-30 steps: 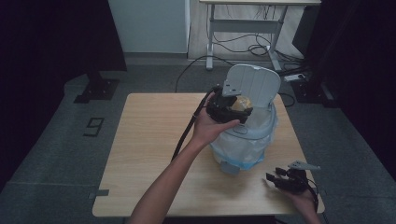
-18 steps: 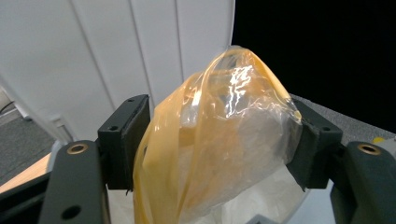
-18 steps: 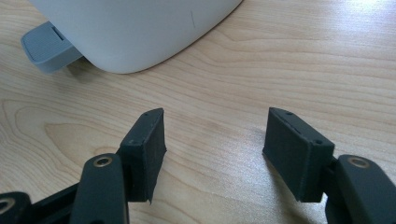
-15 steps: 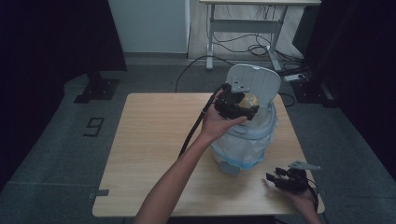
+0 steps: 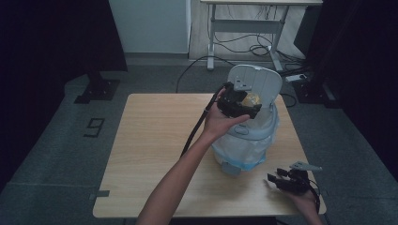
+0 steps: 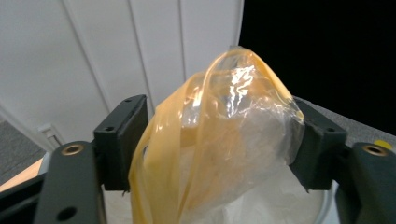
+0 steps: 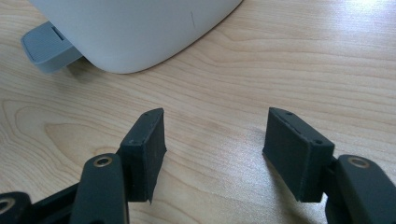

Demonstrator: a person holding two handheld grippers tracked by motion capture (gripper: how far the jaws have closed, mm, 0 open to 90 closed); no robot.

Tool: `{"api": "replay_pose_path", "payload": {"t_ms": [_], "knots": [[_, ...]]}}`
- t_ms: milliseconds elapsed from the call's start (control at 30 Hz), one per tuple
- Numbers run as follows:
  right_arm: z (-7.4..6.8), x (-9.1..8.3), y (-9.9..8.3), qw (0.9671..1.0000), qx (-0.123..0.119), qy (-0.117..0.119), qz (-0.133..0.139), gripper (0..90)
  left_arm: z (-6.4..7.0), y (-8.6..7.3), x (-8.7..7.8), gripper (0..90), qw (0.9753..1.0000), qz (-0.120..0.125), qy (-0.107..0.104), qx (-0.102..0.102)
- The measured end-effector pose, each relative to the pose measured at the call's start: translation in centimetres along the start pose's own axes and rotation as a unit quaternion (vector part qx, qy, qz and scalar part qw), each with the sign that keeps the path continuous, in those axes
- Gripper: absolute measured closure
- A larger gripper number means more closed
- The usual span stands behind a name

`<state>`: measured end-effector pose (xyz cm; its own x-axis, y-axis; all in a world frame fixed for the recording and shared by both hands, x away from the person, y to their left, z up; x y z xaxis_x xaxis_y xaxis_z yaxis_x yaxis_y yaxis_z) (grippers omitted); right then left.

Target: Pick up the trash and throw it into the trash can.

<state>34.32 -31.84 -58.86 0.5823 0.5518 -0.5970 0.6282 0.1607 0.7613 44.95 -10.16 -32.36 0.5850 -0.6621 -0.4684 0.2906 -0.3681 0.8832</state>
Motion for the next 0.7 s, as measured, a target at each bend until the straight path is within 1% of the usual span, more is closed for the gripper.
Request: {"api": "replay_pose_path", "payload": {"t_ms": [33, 67, 100, 167, 233, 400, 500, 533, 600, 667, 700], "knots": [[0.0, 0.0, 0.0, 1.0000, 0.000, 0.000, 0.000, 37.9, 0.0, 0.0, 0.1, 24.9, 1.0000, -0.004, -0.004, -0.004], [0.0, 0.0, 0.0, 1.0000, -0.001, 0.000, 0.000, 37.9, 0.0, -0.2, 0.3, 19.7, 0.9999, -0.011, -0.010, -0.006], [0.0, 0.0, 0.0, 1.0000, -0.001, -0.001, 0.000, 37.9, 0.0, -0.3, 0.4, 13.8, 0.9999, -0.013, -0.009, -0.002], [0.0, 0.0, 0.0, 1.0000, 0.000, 0.000, 0.000, 37.9, -0.2, -0.5, 0.2, 13.7, 1.0000, -0.008, 0.000, 0.001], [0.0, 0.0, 0.0, 1.0000, 0.000, 0.000, 0.000, 37.9, -0.3, -0.6, 0.2, 13.7, 1.0000, -0.008, -0.002, -0.003], [0.0, 0.0, 0.0, 1.0000, -0.001, 0.001, 0.000, 37.9, -0.7, -0.9, -0.7, 14.0, 1.0000, -0.003, -0.001, -0.006], [-0.1, 0.0, 0.0, 1.0000, -0.002, 0.000, 0.000, 37.9, -1.0, -1.3, -1.7, 14.1, 1.0000, 0.002, -0.003, -0.008], [-0.1, 0.0, 0.0, 1.0000, -0.003, 0.000, 0.000, 37.9, -1.0, -1.3, -1.7, 14.1, 1.0000, 0.002, -0.003, -0.008], [0.0, 0.0, 0.0, 1.0000, -0.002, 0.000, 0.000, 37.9, -1.2, -1.7, -2.5, 14.2, 0.9999, 0.005, -0.004, -0.009], [0.0, 0.0, 0.0, 1.0000, -0.001, 0.000, 0.000, 37.9, -1.4, -2.0, -3.2, 14.2, 0.9999, 0.009, -0.005, -0.012], [0.0, 0.0, 0.0, 1.0000, -0.001, 0.001, 0.000, 37.9, -1.5, -2.3, -3.8, 14.3, 0.9997, 0.014, -0.007, -0.018]]}}
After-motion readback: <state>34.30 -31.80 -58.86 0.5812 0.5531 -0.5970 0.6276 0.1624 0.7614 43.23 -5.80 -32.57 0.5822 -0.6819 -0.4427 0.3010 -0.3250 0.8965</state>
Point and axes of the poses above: each handheld gripper's, and its own axes: x roughly forward along the jaws, y roughly out of its top, z roughly to its right, the point moved 6 cm from there along x, roughly forward along the jaws, and after that the axes turned 4 degrees about y, right-handed, at the moved point
